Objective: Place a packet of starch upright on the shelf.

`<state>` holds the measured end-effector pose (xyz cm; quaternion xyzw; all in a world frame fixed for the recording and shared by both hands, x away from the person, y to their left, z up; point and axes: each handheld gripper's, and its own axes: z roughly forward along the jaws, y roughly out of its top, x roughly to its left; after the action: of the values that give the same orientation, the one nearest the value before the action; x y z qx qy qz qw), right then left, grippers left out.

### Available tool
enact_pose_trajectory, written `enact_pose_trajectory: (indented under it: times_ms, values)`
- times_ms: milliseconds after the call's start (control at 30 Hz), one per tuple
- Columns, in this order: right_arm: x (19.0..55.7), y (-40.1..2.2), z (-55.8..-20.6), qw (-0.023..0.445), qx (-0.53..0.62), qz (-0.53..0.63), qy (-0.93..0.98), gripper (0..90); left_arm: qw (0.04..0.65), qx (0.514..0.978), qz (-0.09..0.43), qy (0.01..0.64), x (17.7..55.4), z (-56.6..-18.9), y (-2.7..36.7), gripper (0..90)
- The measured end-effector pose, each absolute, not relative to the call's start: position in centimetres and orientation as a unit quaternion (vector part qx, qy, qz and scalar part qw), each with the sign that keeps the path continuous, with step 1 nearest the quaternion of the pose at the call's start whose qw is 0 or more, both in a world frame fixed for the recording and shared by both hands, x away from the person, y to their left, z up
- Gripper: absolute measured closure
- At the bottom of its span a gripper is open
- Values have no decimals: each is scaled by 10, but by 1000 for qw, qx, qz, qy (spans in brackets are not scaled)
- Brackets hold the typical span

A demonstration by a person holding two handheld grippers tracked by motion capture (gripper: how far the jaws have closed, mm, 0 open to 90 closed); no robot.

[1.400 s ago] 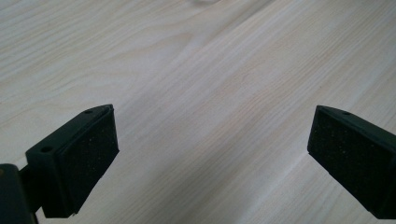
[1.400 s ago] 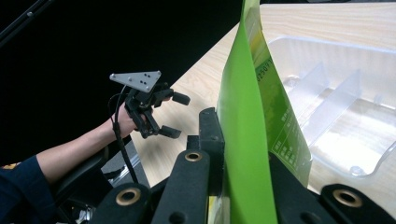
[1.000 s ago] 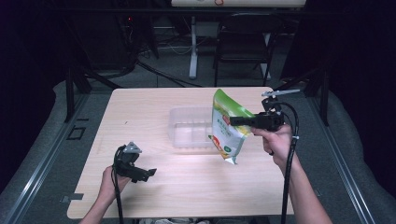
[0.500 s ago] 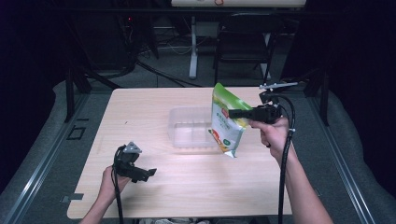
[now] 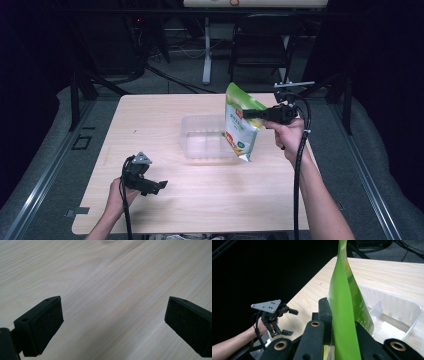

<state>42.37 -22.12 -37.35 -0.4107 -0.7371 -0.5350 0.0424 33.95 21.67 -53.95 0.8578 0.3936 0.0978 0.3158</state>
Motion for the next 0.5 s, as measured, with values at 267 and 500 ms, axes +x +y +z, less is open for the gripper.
enact_pose_trajectory:
  times_ms: [267, 500]
  values:
    - [434, -219, -374, 37, -425, -535, -730, 900, 316, 858, 98, 393, 340, -539, 217, 17]
    - [443, -217, -376, 29, -441, -532, -722, 900, 316, 858, 97, 393, 339, -539, 217, 17]
